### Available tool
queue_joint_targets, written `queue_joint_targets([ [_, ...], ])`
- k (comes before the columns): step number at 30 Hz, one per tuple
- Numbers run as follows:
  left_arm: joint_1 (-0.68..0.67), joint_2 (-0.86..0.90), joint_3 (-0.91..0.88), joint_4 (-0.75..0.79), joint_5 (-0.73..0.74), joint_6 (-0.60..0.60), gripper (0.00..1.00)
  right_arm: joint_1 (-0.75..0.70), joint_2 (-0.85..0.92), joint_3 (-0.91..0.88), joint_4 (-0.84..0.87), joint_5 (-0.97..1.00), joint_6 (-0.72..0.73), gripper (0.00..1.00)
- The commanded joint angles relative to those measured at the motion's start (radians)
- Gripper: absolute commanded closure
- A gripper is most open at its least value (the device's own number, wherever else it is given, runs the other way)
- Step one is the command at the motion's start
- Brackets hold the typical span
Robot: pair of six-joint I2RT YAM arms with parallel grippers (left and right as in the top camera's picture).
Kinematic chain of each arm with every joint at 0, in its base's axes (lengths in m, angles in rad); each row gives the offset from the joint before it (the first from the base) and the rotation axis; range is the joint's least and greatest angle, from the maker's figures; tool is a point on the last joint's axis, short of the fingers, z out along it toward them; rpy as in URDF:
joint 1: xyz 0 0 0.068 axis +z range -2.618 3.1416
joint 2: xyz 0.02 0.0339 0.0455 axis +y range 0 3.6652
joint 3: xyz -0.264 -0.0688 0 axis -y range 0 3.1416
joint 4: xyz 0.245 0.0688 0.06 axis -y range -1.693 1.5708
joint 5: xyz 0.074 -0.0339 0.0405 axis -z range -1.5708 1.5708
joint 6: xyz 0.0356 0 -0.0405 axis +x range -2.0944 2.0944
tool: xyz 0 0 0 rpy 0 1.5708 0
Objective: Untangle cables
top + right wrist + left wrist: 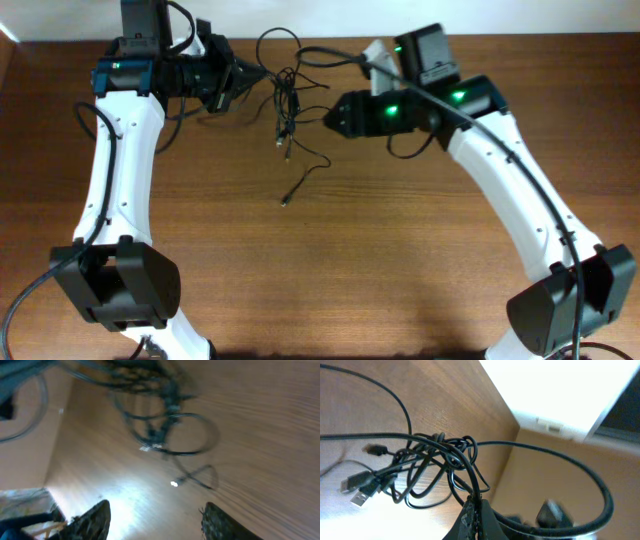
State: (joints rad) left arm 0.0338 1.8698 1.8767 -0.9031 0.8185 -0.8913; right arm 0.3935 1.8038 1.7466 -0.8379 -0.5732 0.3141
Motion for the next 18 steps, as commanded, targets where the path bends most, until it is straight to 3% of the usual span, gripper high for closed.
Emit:
queue_joint_targets([
  [1, -0.006, -0.034, 0.021, 0.003, -0.03, -0.355, 1.0, 0.068, -0.002, 0.004, 0.098, 0.02, 0.02, 0.37],
  [6, -0.038, -0.034, 0.021, 0.009, 0.141, -0.529, 1.0, 0.176, 0.055, 0.004, 0.177, 0.337, 0.007, 0.38],
  [14, -0.038, -0.034, 0.021, 0.036, 0.369, -0.529, 1.0, 0.176, 0.161, 0.004, 0.346, 0.462, -0.021, 0.38],
  [15, -0.038, -0.034, 0.021, 0.036, 0.371, -0.529, 1.0, 0.175, 0.167, 0.004, 0.356, 0.462, -0.021, 0.55],
  [16, -0.038, -0.034, 0.021, 0.036, 0.368, -0.529, 1.0, 0.175, 0.167, 0.004, 0.355, 0.462, -0.021, 0.83],
  [17, -0.035, -0.034, 0.021, 0.036, 0.335, -0.529, 1.0, 0.174, 0.163, 0.004, 0.347, 0.462, -0.017, 0.96],
  [18, -0.031, -0.034, 0.021, 0.036, 0.293, -0.529, 1.0, 0.171, 0.154, 0.004, 0.329, 0.45, -0.017, 0.96],
])
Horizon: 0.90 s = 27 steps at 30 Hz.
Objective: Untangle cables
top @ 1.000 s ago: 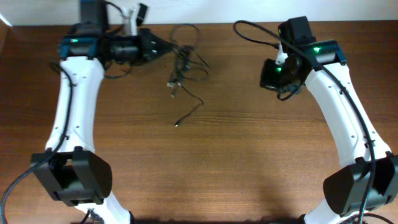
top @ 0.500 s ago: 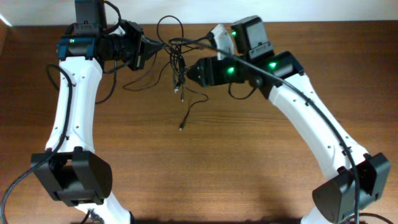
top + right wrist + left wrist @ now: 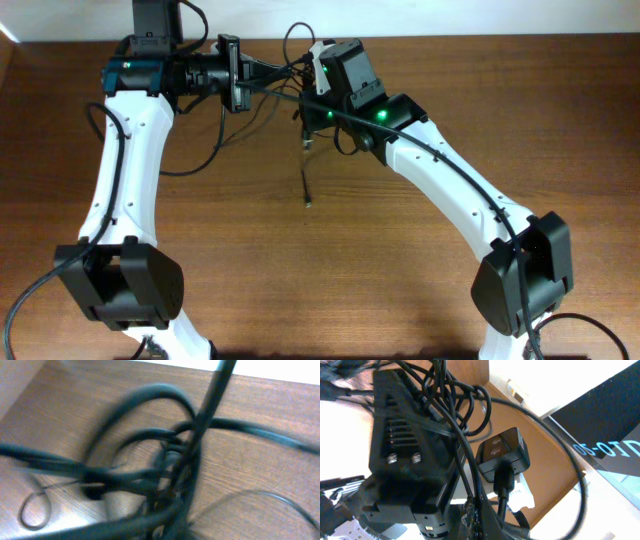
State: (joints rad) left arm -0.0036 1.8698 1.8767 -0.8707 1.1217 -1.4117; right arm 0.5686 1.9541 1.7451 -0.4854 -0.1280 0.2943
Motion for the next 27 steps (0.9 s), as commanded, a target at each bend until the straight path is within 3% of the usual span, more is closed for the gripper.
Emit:
queue_joint_targets([
  [1, 0.021, -0.034, 0.021, 0.003, -0.134, -0.004, 1.0, -0.015, -0.033, 0.005, -0.089, -0.024, 0.003, 0.96],
  [5, 0.059, -0.034, 0.021, -0.032, -0.769, 0.15, 1.0, -0.084, -0.199, 0.005, -0.486, -0.158, -0.02, 0.96],
  [9, 0.059, -0.034, 0.021, -0.14, -1.176, 0.316, 1.0, -0.169, -0.285, 0.006, -0.779, -0.213, -0.185, 0.96],
  [11, 0.059, -0.034, 0.021, -0.223, -1.379, 0.407, 1.0, -0.285, -0.323, 0.006, -0.829, -0.22, -0.194, 0.96],
  [12, 0.059, -0.034, 0.021, -0.241, -1.412, 0.443, 1.0, -0.32, -0.327, 0.006, -0.83, -0.237, -0.194, 0.96],
  [13, 0.059, -0.034, 0.021, -0.262, -1.408, 0.543, 1.0, -0.395, -0.324, 0.005, -0.82, -0.349, -0.211, 0.96],
  [15, 0.052, -0.034, 0.021, -0.262, -1.203, 0.853, 1.0, -0.407, -0.311, 0.005, -0.818, -0.434, -0.236, 0.96],
  [16, 0.046, -0.034, 0.021, -0.253, -1.054, 1.002, 1.0, -0.386, -0.303, 0.005, -0.817, -0.438, -0.236, 0.96],
  [17, 0.032, -0.034, 0.02, -0.254, -0.729, 1.236, 1.0, -0.366, -0.299, 0.005, -0.816, -0.441, -0.236, 0.96],
  [18, 0.01, -0.034, 0.02, -0.262, -0.55, 1.346, 0.99, -0.344, -0.296, 0.005, -0.808, -0.453, -0.235, 0.88],
  [19, -0.016, -0.034, 0.02, -0.266, -0.489, 1.382, 0.95, -0.331, -0.294, 0.005, -0.795, -0.48, -0.235, 0.79],
  [20, -0.029, -0.034, 0.02, -0.265, -0.497, 1.382, 0.93, -0.317, -0.292, 0.005, -0.786, -0.488, -0.235, 0.59],
  [21, -0.038, -0.034, 0.02, -0.264, -0.518, 1.382, 0.9, -0.304, -0.283, 0.005, -0.79, -0.482, -0.234, 0.22],
  [22, -0.039, -0.034, 0.02, -0.265, -0.556, 1.378, 0.9, -0.299, -0.272, 0.005, -0.802, -0.46, -0.219, 0.1],
  [24, -0.04, -0.034, 0.02, -0.28, -0.607, 1.379, 0.91, -0.3, -0.253, 0.005, -0.837, -0.143, -0.031, 0.06],
  [27, -0.09, -0.034, 0.016, -0.309, -0.63, 1.379, 0.92, -0.375, -0.252, 0.005, -0.835, -0.006, 0.06, 0.05],
])
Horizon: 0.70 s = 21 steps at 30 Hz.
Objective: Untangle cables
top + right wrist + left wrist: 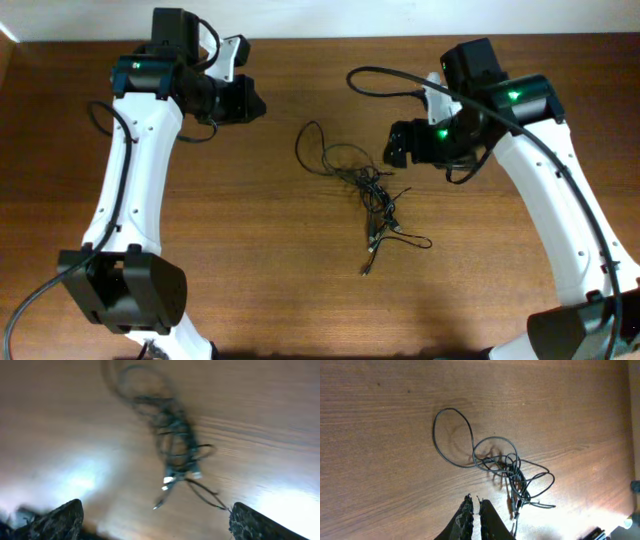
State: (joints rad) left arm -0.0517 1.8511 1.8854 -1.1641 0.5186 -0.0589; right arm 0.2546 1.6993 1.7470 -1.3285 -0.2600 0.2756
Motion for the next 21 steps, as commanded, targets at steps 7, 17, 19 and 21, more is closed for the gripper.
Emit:
queue_joint_targets([
  [7, -0.456, 0.119, -0.088, 0.053, -0.097, 0.02, 0.91, -0.335, 0.007, 0.003, 0.024, 0.114, 0.01, 0.05],
  [17, -0.641, 0.379, -0.088, 0.262, -0.159, 0.018, 0.91, -0.335, 0.008, 0.003, 0.022, 0.114, -0.014, 0.04],
  [19, -0.623, 0.369, -0.04, 0.224, -0.175, 0.003, 1.0, -0.335, 0.008, 0.003, 0.022, 0.113, -0.017, 0.04],
  [21, -0.563, 0.298, 0.205, 0.015, -0.159, -0.004, 1.0, -0.335, 0.009, 0.003, 0.027, 0.054, -0.03, 0.04],
])
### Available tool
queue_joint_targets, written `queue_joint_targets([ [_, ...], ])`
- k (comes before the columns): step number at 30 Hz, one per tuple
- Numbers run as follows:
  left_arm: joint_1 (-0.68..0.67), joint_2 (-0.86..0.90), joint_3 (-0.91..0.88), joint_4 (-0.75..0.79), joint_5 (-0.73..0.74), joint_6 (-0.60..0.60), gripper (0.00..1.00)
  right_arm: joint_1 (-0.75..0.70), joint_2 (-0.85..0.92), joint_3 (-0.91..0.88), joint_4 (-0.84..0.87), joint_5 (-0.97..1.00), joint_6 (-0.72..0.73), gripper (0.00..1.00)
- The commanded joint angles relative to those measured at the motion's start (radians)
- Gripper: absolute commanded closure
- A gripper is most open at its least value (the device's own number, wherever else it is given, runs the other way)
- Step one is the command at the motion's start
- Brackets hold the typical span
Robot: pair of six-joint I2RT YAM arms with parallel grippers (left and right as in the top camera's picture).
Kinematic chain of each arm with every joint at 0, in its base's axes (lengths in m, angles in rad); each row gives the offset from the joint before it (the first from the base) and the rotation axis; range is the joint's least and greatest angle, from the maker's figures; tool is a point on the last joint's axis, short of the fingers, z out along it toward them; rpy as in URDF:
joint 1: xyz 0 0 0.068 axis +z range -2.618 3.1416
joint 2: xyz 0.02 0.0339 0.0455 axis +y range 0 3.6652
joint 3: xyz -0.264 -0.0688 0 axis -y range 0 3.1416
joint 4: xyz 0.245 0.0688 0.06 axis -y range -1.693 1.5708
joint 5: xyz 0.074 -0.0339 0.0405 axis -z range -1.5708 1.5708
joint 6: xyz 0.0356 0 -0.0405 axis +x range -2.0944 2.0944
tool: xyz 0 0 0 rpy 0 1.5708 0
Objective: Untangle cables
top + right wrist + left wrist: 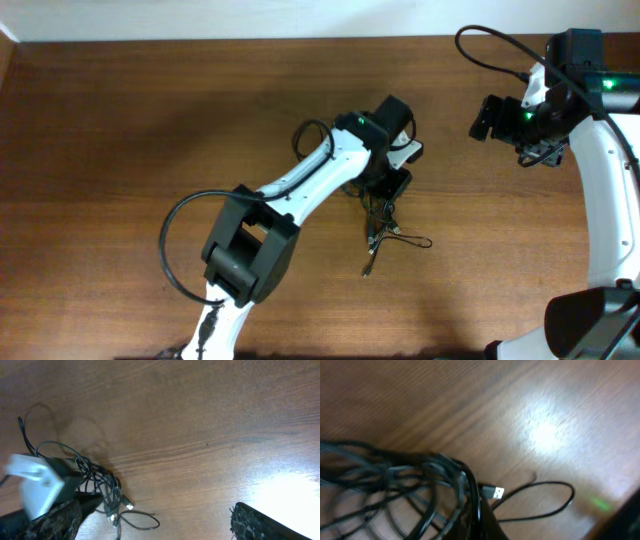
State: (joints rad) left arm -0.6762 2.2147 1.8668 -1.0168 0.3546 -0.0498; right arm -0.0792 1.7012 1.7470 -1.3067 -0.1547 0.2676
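Observation:
The black cable tangle (378, 215) lies at the table's middle, with loops and USB plugs trailing toward the front. My left gripper (392, 186) is down on its upper part. In the left wrist view the left gripper (479, 510) is shut, with strands of the tangle (410, 472) running into the fingertips and a USB plug (494, 492) beside them. My right gripper (487, 117) hangs at the far right, well clear. In its own view the right gripper (155, 510) is open wide and holds nothing, and the tangle (102, 487) shows at lower left.
The brown wooden table (120, 150) ends at a white wall along the back. The left arm's own supply cable (175, 240) loops out at the front left. The right arm's supply cable (490, 40) arcs at the back right.
My left gripper, then shut at the back left away from the tangle, is now down on the tangle at the centre. My right gripper has gone from beside the tangle to the far right.
First my left gripper held the tangle at the back of the table with the right gripper open nearby. Then both grippers were close together at the back, amid the cables. Later the tangle lay loose at the centre with both grippers off it. Now the left is on it.

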Motion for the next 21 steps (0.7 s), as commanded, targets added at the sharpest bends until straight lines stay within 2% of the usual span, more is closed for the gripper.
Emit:
queue_joint_targets([
  [1, 0.08, -0.092, 0.332, -0.218, 0.024, -0.013, 1.0, 0.0, 0.007, 0.003, 0.012, -0.129, -0.07, 0.04],
  [2, 0.093, -0.111, 0.466, -0.306, 0.073, -0.013, 1.0, 0.0, 0.007, 0.003, 0.016, -0.205, -0.098, 0.04],
  [4, 0.097, -0.115, 0.65, -0.378, 0.184, -0.013, 1.0, 0.001, 0.007, 0.003, 0.035, -0.396, -0.161, 0.04],
  [7, 0.125, -0.115, 0.687, -0.339, 0.344, -0.013, 1.0, 0.044, 0.007, 0.003, 0.063, -0.489, -0.193, 0.04],
  [10, 0.171, -0.115, 0.687, -0.304, 0.365, -0.019, 1.0, 0.114, 0.014, 0.003, 0.092, -0.488, -0.138, 0.08],
  [15, 0.259, -0.122, 0.766, -0.232, 0.39, -0.114, 1.0, 0.187, 0.086, -0.049, 0.11, -0.497, -0.093, 0.29],
  [17, 0.294, -0.123, 0.828, -0.214, 0.402, -0.166, 1.0, 0.191, 0.092, -0.103, 0.21, -0.497, -0.021, 0.36],
  [21, 0.299, -0.123, 0.873, -0.188, 0.413, -0.205, 1.0, 0.194, 0.092, -0.119, 0.392, -0.534, 0.136, 0.37],
])
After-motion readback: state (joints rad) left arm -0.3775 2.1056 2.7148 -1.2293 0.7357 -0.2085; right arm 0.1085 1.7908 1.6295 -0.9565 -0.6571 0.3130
